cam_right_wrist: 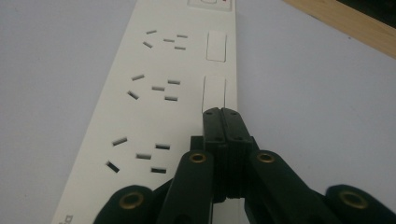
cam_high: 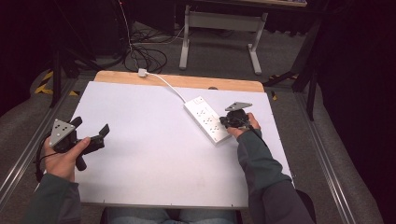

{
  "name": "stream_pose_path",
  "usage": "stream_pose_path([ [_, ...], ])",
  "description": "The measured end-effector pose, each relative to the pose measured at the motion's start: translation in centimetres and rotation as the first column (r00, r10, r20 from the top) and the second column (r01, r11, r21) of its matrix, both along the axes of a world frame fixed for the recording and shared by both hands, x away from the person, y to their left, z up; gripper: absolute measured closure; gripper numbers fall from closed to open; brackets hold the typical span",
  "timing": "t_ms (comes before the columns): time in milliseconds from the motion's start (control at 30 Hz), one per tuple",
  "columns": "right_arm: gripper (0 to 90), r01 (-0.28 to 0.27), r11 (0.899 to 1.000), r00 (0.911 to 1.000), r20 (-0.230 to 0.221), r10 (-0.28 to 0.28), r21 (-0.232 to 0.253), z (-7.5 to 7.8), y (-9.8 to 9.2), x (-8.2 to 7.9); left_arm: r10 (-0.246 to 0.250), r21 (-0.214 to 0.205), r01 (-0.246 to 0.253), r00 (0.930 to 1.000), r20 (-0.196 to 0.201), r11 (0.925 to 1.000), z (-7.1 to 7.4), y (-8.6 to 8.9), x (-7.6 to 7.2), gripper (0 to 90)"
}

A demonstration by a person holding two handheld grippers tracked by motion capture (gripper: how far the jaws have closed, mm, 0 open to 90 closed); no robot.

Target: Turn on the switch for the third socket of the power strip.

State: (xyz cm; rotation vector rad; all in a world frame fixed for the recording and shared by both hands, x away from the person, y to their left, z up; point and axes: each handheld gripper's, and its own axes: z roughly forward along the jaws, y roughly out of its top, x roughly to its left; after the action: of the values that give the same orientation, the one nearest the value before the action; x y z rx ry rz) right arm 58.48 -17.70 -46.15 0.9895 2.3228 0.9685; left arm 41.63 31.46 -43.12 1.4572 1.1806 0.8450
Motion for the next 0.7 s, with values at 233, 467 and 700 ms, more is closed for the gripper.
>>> stream_pose_path([
  [233, 90.0, 0.008, 1.0, 0.9999, 0.007, -0.008, 0.008, -0.33, 0.08, -0.05, 0.002, -0.003, -0.002, 1.0, 0.001, 1.0, 0.02, 0.02, -0.07, 1.2],
  [467, 90.0, 0.007, 1.0, 0.9999, 0.009, -0.007, 0.007, -0.34, 0.07, -0.07, 0.001, -0.001, -0.001, 1.0, 0.001, 1.0, 0.0, -0.02, -0.05, 1.2],
  [700, 90.0, 0.006, 1.0, 0.9999, 0.011, -0.006, 0.004, -0.34, 0.11, -0.08, 0.002, -0.003, -0.002, 1.0, 0.001, 1.0, -0.01, 0.02, -0.13, 1.2],
])
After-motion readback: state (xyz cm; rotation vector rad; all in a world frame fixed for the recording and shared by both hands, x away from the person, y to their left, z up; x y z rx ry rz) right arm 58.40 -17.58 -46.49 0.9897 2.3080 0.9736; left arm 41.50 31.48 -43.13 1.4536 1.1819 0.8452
